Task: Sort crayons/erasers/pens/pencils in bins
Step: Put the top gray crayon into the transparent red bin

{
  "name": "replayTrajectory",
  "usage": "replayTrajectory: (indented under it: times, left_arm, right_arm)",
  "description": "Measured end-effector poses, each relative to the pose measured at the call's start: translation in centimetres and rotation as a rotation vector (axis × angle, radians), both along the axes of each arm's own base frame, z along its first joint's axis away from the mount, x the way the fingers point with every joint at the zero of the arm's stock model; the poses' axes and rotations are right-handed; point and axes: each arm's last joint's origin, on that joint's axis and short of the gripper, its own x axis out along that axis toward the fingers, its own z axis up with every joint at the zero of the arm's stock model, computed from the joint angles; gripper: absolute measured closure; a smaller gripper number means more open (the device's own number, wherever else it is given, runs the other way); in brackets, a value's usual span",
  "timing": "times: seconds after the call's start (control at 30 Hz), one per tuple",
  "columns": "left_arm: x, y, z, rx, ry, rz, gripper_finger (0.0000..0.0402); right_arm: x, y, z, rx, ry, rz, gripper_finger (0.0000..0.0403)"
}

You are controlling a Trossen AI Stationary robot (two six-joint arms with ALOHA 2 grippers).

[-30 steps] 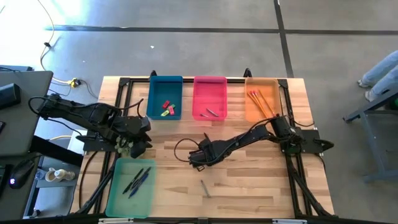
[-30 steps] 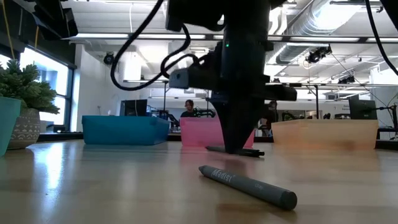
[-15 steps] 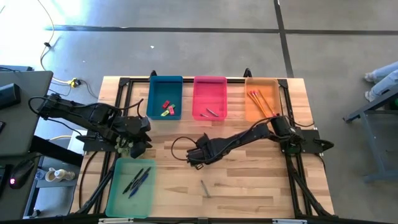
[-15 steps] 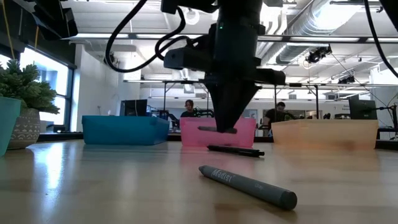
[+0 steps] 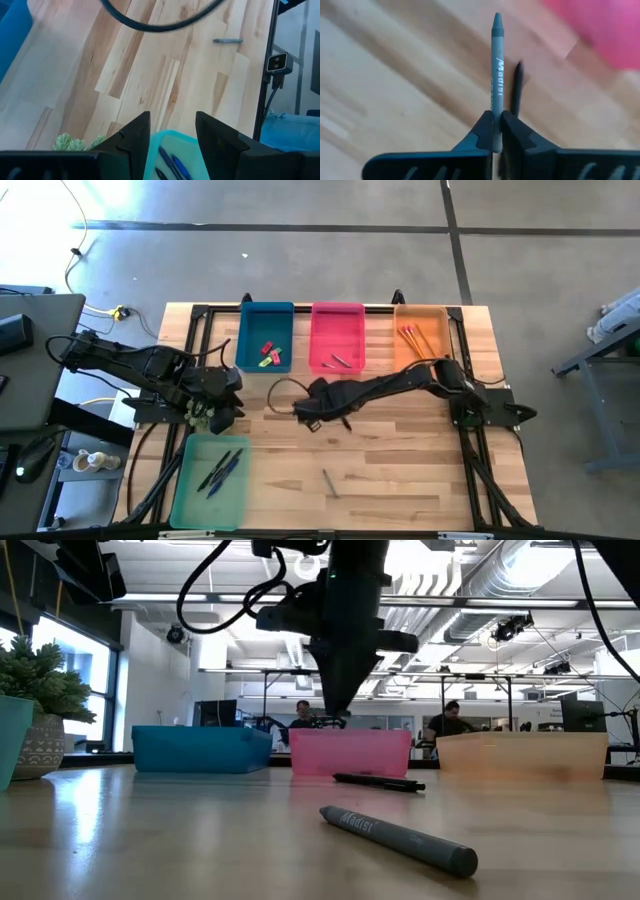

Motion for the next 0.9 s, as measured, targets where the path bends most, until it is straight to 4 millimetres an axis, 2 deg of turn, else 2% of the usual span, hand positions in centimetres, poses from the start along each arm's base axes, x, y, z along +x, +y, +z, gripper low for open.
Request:
replayTrajectory:
  times: [0.43,0.9]
  left_arm:
    - [0.0,0.1,0.0,0.042,-0.006,0.029,0.0257]
    - [0.2,0.7,0.2,0.203,-0.054,0.152,0.0257]
  right_arm:
    - [1.0,-7.5,3.2,-0.108,-0.007,0.008,0.04]
    - [0.0,-16.0,4.1,-0.099,0.079,0.095,0.04]
